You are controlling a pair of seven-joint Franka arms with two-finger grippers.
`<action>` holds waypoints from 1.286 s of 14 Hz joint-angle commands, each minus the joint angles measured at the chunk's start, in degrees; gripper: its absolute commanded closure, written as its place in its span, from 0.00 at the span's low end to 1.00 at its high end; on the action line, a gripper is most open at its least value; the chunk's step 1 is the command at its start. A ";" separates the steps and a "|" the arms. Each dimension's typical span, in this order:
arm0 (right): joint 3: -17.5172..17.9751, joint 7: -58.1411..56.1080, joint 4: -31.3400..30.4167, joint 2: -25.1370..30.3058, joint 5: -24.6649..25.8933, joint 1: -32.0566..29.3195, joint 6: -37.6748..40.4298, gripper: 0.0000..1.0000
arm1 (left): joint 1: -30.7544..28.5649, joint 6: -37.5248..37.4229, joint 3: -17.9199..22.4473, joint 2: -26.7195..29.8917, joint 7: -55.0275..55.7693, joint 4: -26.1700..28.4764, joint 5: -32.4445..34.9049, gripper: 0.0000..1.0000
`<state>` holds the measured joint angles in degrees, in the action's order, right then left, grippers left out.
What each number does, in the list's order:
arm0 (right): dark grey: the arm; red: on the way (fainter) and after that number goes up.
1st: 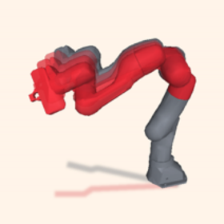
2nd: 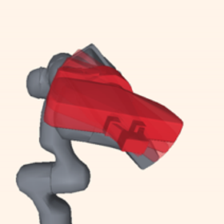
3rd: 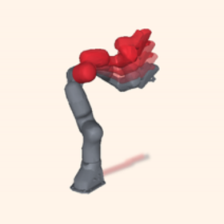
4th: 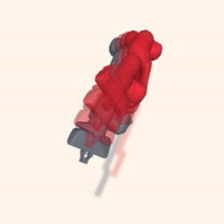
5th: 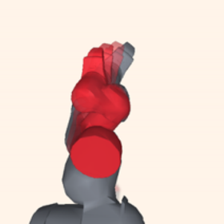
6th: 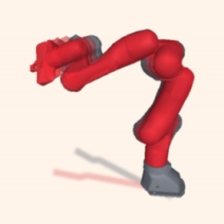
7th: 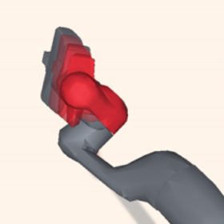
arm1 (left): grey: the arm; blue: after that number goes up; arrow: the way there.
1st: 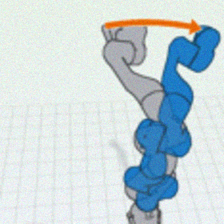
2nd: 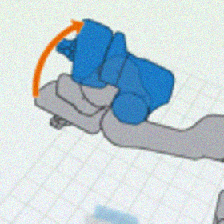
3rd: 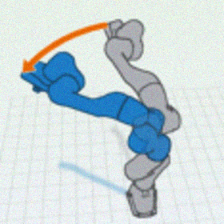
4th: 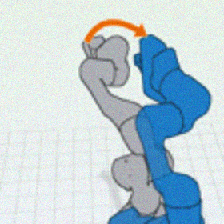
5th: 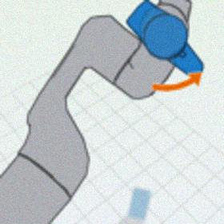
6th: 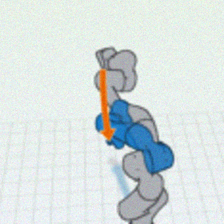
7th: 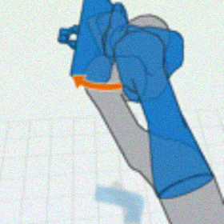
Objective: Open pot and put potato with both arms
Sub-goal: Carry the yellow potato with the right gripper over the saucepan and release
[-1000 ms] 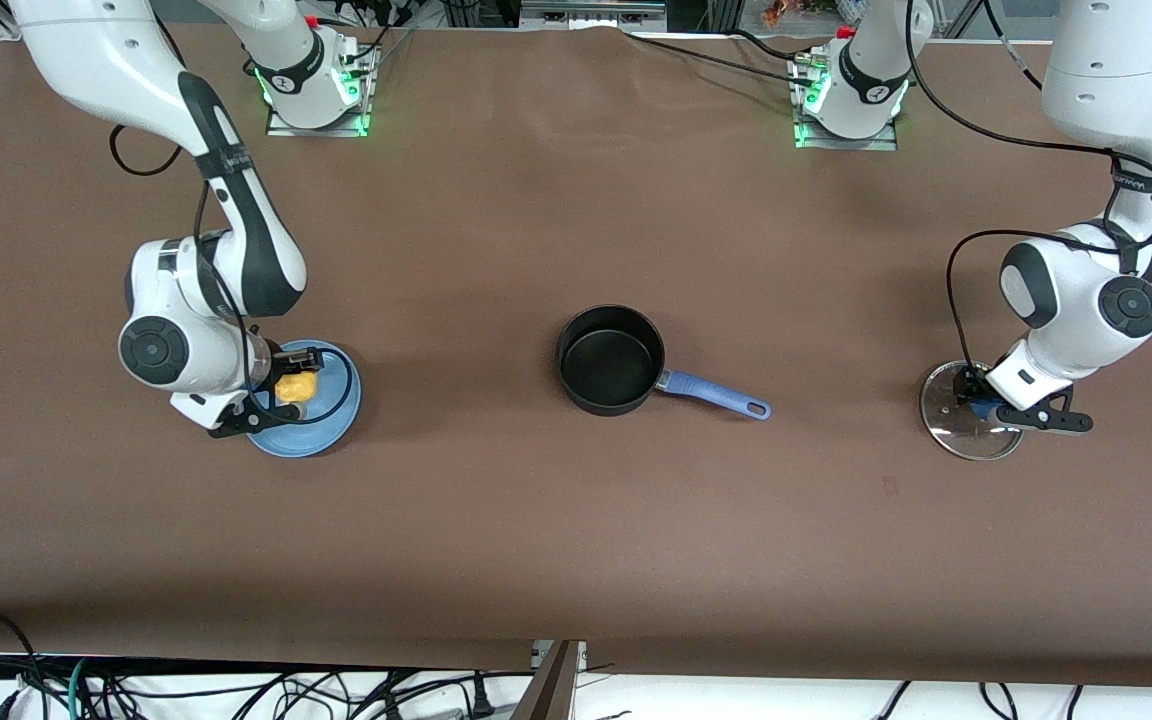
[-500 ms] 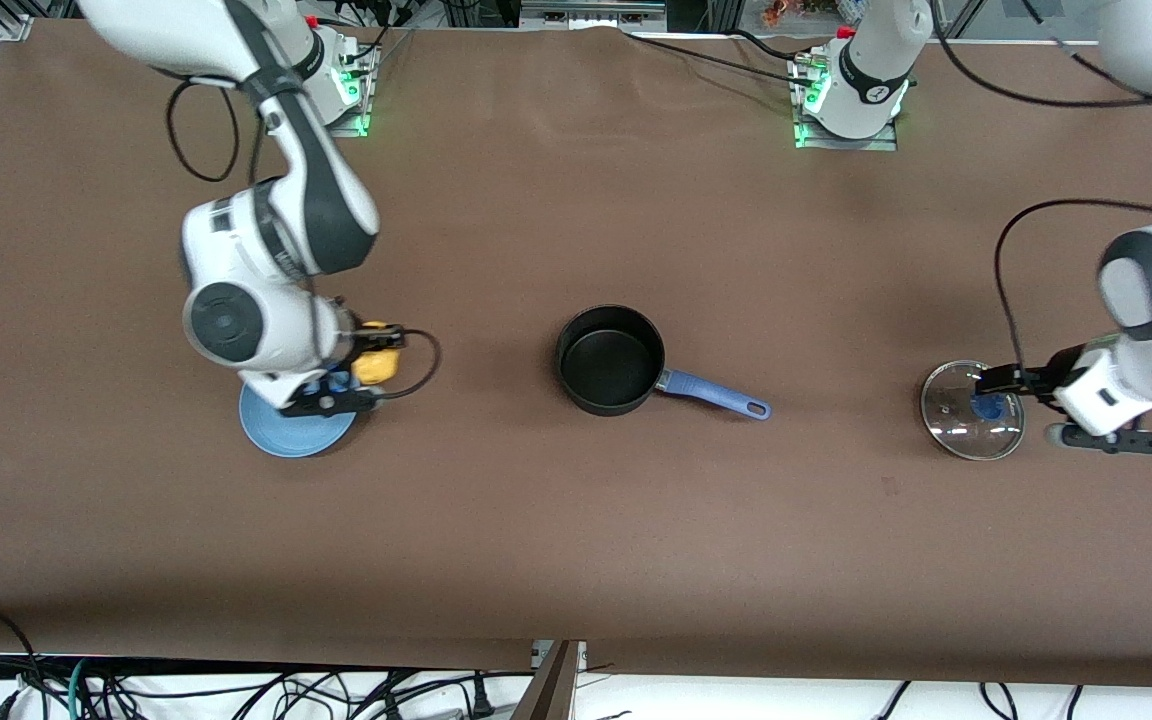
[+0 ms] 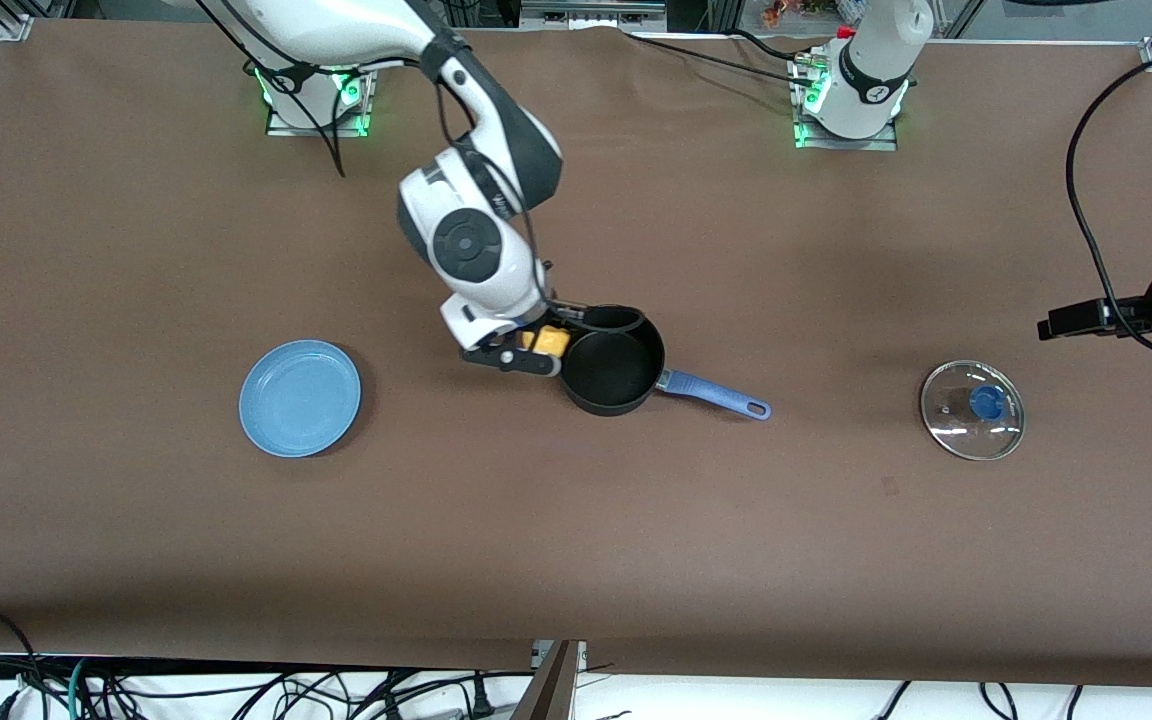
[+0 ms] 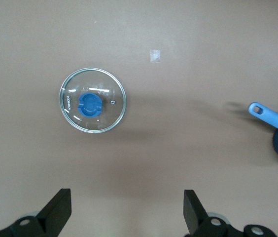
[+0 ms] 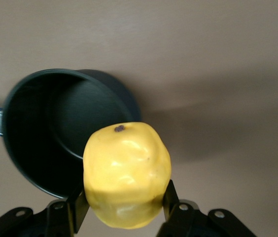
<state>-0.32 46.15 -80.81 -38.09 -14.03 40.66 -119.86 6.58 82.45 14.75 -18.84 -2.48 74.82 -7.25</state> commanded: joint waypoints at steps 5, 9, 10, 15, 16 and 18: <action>-0.56 6.77 2.41 -3.66 -0.74 3.55 -6.70 0.00 | -0.78 -3.00 -7.89 2.84 5.20 -0.72 7.16 0.00; -1.52 3.62 2.24 0.37 -0.39 -0.38 -1.19 0.00 | -0.78 -3.00 -7.89 2.32 5.73 -0.81 4.09 0.00; -1.53 0.99 2.24 1.26 -0.65 -1.97 0.75 0.00 | -0.61 -2.91 -7.80 2.32 5.73 -0.90 4.17 0.00; -8.71 -6.76 1.89 7.05 -0.39 -3.65 10.06 0.00 | 0.18 -2.82 -7.98 2.05 5.90 -2.30 4.26 0.00; -10.21 -8.42 1.36 9.07 -0.21 -3.65 13.13 0.00 | 0.27 -2.73 -7.98 1.79 5.82 -2.39 4.26 0.00; -14.25 -15.35 -2.05 15.47 -0.21 -3.65 18.15 0.00 | 0.18 -2.73 -7.98 1.70 5.82 -2.31 4.35 0.00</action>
<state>-11.65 36.25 -78.21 -29.84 -14.03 36.67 -106.05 6.71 80.36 6.65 -16.43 3.00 73.98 -2.19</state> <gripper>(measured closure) 0.000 0.000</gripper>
